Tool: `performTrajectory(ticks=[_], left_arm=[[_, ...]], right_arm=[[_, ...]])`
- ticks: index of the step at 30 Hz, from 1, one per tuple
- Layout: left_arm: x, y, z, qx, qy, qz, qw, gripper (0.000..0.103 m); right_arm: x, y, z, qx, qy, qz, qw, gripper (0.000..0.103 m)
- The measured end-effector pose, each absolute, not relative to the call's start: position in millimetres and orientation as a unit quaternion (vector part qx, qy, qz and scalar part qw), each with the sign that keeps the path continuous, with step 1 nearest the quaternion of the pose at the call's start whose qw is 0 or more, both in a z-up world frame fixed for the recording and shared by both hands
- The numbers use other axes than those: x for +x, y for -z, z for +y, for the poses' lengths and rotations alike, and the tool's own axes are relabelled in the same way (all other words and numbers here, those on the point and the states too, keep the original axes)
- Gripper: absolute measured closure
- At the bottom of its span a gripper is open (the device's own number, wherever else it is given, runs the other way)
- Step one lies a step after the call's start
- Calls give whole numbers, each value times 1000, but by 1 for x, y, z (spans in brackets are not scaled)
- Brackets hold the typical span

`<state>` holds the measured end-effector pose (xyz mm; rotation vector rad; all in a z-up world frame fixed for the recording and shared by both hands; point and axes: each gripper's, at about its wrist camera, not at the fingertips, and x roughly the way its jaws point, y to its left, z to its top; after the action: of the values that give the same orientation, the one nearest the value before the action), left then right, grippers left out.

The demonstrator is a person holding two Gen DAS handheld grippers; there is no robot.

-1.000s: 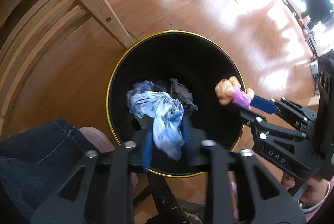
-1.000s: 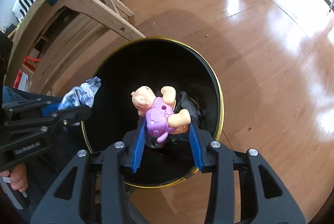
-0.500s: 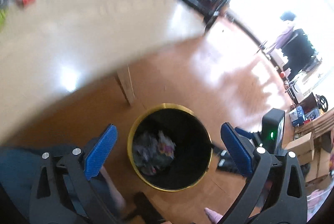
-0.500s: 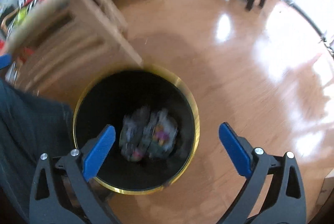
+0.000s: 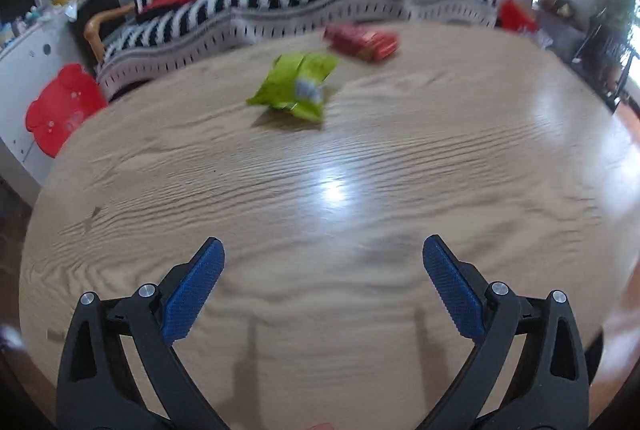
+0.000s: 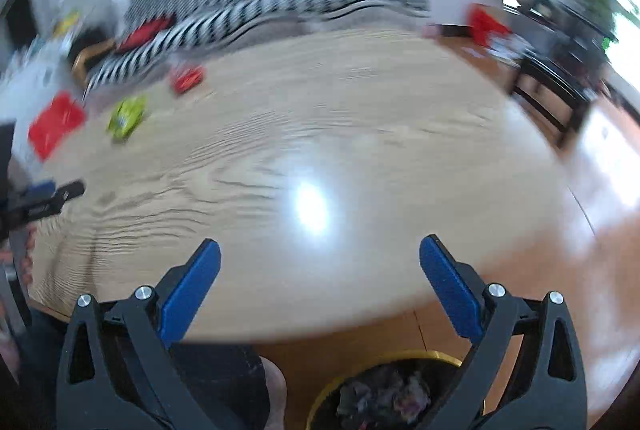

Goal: Collect trash
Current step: 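Move both tools back over the table toward the snack bag and red pack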

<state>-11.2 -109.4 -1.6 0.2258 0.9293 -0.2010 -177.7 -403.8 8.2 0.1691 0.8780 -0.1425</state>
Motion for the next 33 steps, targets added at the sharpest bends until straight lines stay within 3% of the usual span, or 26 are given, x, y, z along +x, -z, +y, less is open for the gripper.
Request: performTrajectory(ticks=[7,23,33], left_arm=[[38,30,-89,80,136,467,870,5],[123,40,-96,93,164,444,876,5],[158,41,-99,100,180,443,872,5]], right_arm=[[-78,28,-332,-9,11,510,860,7],[133,40,-276,-51,-85,465,880,5],[204,40,-271,-63,-112,460,879,5]])
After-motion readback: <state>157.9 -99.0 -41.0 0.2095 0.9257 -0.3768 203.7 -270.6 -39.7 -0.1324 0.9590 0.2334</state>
